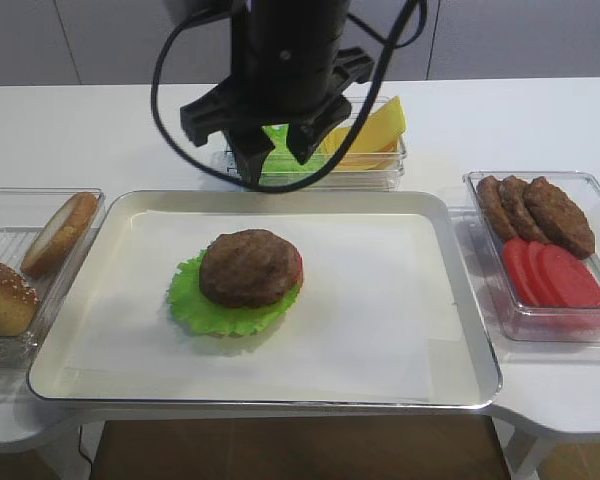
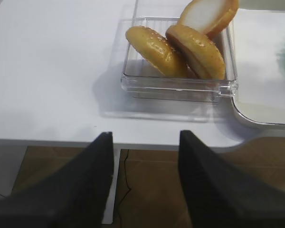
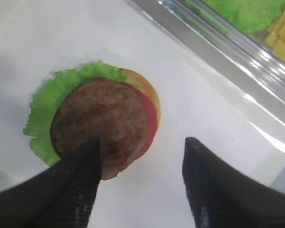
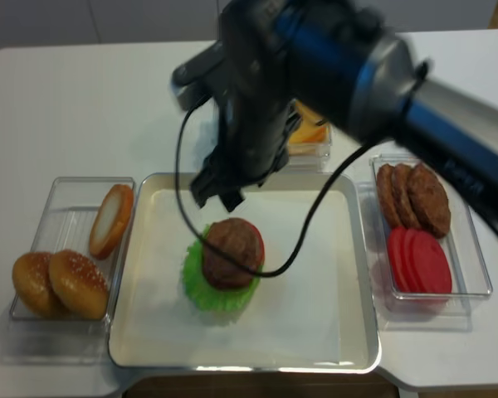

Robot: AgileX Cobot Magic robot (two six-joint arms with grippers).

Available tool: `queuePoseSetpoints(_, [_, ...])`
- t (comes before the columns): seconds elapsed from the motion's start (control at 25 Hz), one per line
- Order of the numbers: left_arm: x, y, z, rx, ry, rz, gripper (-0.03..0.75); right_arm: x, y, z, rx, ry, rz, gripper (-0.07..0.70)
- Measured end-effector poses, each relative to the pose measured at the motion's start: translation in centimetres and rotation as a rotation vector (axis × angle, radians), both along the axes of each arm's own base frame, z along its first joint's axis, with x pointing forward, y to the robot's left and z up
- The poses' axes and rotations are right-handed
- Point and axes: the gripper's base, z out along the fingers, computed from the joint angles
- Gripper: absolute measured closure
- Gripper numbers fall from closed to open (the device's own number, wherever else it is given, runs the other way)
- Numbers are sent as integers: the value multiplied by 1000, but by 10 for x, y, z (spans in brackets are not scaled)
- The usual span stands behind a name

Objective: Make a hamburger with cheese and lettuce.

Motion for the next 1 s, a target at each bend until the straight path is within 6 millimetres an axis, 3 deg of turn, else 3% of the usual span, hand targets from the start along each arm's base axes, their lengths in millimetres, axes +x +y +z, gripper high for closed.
queuePoseSetpoints(0.6, [0, 0, 0, 0, 0, 0, 379, 33, -90, 52, 75, -104, -251, 205])
queuePoseSetpoints(1.0, [0, 0, 0, 0, 0, 0, 379, 50, -125, 54, 57, -124, -352, 205])
